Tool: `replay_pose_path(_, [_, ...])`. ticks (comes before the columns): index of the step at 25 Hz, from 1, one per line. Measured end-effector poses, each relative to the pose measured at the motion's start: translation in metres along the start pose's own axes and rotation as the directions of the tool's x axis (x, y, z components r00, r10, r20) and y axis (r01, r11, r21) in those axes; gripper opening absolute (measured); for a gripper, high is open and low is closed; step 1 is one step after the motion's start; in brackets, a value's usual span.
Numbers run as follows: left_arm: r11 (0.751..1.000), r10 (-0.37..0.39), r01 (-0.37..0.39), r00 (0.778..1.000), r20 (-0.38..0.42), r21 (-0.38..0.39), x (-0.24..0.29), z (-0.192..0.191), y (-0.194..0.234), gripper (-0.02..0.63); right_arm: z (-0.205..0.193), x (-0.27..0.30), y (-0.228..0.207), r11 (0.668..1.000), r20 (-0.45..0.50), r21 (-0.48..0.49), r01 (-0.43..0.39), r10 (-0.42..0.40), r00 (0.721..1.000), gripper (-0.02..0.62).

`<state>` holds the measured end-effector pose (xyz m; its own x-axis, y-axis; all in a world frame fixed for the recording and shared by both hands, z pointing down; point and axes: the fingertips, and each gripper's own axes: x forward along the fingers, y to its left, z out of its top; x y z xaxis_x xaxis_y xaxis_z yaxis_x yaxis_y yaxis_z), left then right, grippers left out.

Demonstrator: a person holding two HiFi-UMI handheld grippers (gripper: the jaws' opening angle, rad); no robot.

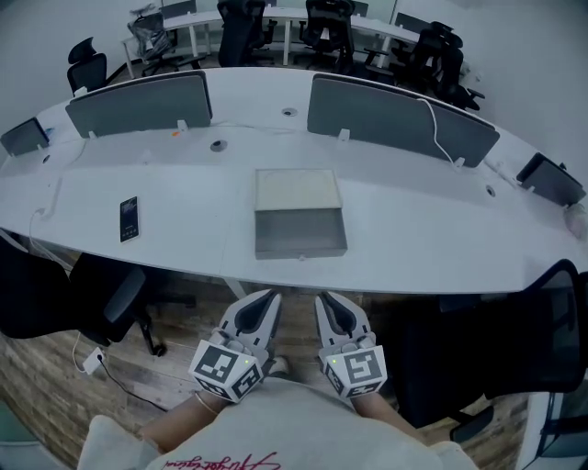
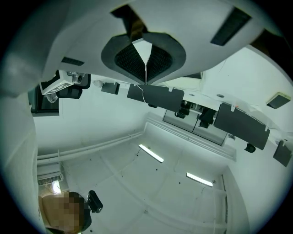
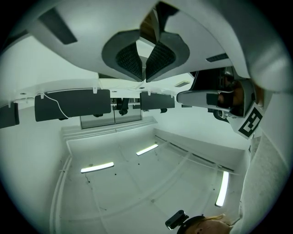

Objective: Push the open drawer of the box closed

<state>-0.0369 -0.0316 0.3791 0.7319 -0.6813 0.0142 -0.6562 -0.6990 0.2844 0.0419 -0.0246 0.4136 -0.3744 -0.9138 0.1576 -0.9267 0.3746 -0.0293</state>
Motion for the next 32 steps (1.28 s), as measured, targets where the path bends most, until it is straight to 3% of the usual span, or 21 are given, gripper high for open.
replay_pose_path(17, [1.0,0.022,-0.022,1.0,-0.011,-0.009,0.012,0.009,0.042,0.018,-0.074,0.085,-0.027,0.997,-0.214,0.041,0.065,-0.055,0.975,0.026])
replay_pose_path(32, [0.996,0.086,-0.085,0.996,0.023,-0.032,-0.004,0.02,0.064,0.018,-0.102,0.126,-0.047,0.989,-0.313,0.085,0.125,-0.092,0.945,0.028])
